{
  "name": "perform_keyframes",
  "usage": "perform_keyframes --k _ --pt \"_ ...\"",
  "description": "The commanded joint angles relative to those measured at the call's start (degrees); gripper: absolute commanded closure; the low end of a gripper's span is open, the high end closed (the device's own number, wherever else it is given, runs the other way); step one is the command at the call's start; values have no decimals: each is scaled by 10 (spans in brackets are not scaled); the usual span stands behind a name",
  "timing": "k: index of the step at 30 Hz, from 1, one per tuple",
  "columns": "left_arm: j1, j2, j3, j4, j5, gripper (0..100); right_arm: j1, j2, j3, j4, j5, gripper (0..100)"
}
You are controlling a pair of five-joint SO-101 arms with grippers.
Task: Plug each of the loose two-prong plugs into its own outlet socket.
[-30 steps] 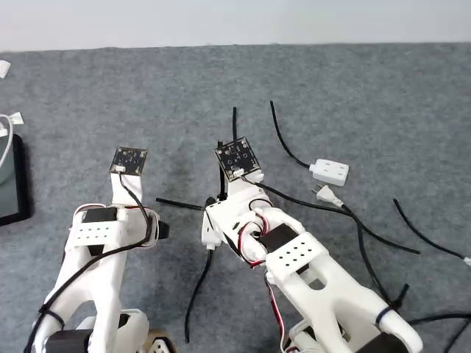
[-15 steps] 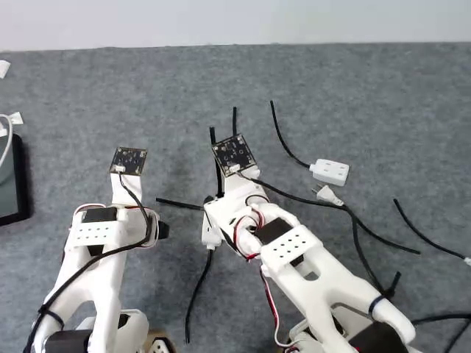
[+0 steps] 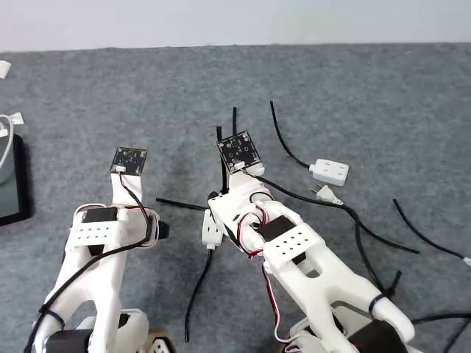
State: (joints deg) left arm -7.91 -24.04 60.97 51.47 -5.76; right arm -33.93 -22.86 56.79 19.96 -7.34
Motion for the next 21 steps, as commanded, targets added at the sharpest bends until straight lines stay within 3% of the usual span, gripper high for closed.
perform_keyframes --k 1,21 --pt "-4 0 -27 -11 -4 749 4 1 -25 -8 8 991" --pt "-4 0 -27 -12 -4 749 -7 -3 -29 -8 -19 991"
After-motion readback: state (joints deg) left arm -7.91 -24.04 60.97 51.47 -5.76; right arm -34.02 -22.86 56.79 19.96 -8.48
